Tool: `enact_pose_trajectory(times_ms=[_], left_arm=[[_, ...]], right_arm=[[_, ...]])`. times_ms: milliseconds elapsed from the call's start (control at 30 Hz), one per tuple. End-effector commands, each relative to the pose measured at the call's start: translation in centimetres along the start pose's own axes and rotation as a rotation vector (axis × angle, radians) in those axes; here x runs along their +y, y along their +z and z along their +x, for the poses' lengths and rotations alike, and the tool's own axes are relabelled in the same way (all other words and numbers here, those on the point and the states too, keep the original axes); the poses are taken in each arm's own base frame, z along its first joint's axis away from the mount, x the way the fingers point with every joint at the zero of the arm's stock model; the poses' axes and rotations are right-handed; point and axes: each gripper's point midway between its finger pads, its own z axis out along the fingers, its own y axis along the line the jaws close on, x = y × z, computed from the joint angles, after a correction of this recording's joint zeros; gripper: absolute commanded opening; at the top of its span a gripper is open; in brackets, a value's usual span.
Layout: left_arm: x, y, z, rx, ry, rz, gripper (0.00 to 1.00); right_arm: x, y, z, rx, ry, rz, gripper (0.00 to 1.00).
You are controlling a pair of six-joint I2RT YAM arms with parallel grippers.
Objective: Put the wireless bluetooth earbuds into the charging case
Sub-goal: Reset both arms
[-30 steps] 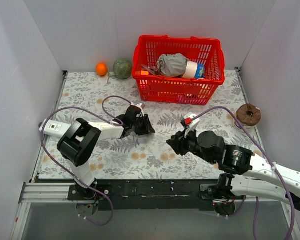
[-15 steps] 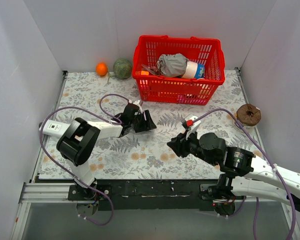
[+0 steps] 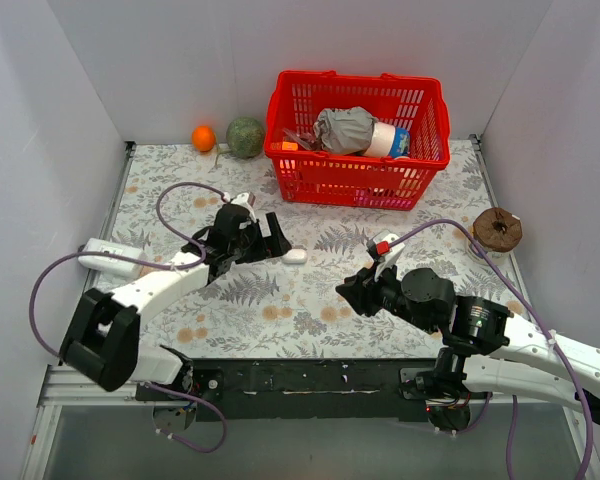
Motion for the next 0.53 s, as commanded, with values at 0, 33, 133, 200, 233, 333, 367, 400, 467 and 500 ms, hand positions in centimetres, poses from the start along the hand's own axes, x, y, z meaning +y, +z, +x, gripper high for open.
enact_pose_trajectory(times_ms=[0, 33, 133, 200, 233, 333, 367, 400, 467, 500], left_arm=[[-0.5, -4.7, -2.2, -0.097, 0.015, -0.022, 0.98], [-0.7, -6.2, -3.1, -0.155, -0.016, -0.021, 0.98], [1.1, -9.0, -4.9, -0.314, -0.122, -0.108, 0.98], [3.2, -10.3, -5.3, -0.383, -0.238, -0.213, 0.98], [3.6, -10.7, -5.4, -0.397, -0.26, -0.236, 0.98], [3.5, -11.1, -5.1, -0.355, -0.252, -0.254, 0.98], [3.1, -11.0, -5.1, -0.336, -0.184, -0.239, 0.98], [2.6, -10.9, -4.6, -0.305, -0.148, -0.21, 0.98], [3.0, -10.9, -4.4, -0.309, -0.134, -0.219, 0.98], [3.0, -11.0, -4.5, -0.31, -0.133, -0.218, 0.98]], right_arm=[[-0.5, -0.1, -0.5, -0.031, 0.014, 0.027, 0.38], [-0.7, 0.0, -0.4, -0.031, 0.015, 0.036, 0.38], [-1.1, 0.1, 0.0, -0.022, 0.016, 0.055, 0.39], [-1.2, 0.2, 0.1, -0.019, 0.014, 0.063, 0.39], [-1.3, 0.3, 0.2, -0.016, 0.012, 0.071, 0.39], [-1.4, 0.5, 0.2, -0.015, 0.012, 0.079, 0.39], [-1.4, 0.6, 0.4, -0.01, 0.01, 0.079, 0.39], [-1.3, 0.7, 0.2, -0.017, 0.015, 0.077, 0.39], [-1.2, 0.8, 0.3, -0.013, 0.015, 0.074, 0.39], [-1.2, 0.9, 0.4, -0.007, 0.015, 0.076, 0.39]])
